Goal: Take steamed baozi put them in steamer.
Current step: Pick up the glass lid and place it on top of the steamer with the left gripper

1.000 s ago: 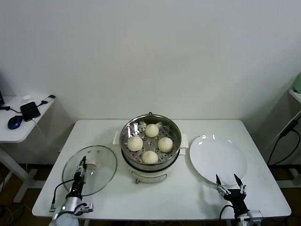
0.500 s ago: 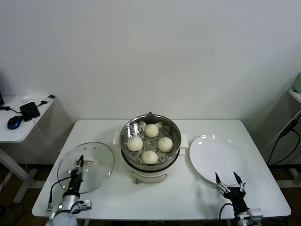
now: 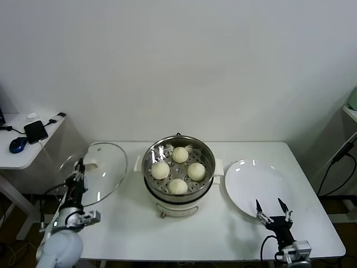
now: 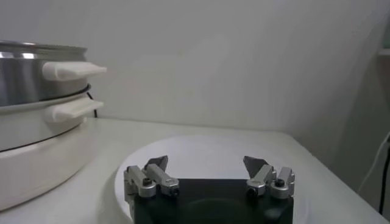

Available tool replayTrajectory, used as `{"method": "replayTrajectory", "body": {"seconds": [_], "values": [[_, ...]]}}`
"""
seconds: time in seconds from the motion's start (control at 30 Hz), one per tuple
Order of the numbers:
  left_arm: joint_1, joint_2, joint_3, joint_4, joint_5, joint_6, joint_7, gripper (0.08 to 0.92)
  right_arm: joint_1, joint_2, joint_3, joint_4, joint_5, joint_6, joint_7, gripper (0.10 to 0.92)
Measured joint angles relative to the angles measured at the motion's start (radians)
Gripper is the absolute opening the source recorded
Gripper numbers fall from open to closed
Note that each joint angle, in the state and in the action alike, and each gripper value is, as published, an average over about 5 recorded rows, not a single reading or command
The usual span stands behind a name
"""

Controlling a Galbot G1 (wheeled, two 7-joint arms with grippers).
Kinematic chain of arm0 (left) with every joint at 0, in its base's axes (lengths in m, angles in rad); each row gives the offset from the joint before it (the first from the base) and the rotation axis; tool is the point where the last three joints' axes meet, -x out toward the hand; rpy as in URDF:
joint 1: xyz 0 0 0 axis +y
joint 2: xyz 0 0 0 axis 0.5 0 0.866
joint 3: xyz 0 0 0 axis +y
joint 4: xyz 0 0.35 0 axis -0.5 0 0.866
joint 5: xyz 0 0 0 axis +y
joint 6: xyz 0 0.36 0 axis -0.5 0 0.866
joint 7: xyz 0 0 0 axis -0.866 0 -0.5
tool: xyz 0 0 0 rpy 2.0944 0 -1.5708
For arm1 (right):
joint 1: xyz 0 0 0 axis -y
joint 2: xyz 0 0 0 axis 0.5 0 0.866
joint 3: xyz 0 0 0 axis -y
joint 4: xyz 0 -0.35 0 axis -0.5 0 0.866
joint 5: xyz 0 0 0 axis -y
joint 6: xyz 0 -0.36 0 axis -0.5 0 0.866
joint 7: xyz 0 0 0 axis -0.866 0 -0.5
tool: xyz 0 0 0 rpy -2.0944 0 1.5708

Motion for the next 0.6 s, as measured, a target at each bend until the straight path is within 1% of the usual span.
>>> {"method": "replayTrajectory", "body": {"seconds": [0.13, 0.3, 0.43, 0.6], "values": [[-0.042, 0.007, 0.065, -0.094, 0.005, 0.101, 0.077, 0.133, 0.001, -0.002, 0.000, 0.005, -0.017, -0.004, 0.001, 0.823], [-0.118, 0.001, 0.197, -0.161, 0.058, 0.222, 0.169, 0.133, 0.000, -0.001, -0.001, 0.006, -0.036, 0.002, 0.002, 0.823], [-0.176, -0.032, 0.314, -0.186, 0.136, 0.298, 0.239, 0.133, 0.002, 0.004, -0.002, -0.002, -0.045, 0.017, 0.001, 0.823], [-0.217, -0.096, 0.443, -0.194, 0.254, 0.352, 0.313, 0.133, 0.006, 0.011, -0.002, -0.016, -0.048, 0.046, 0.001, 0.823]]}}
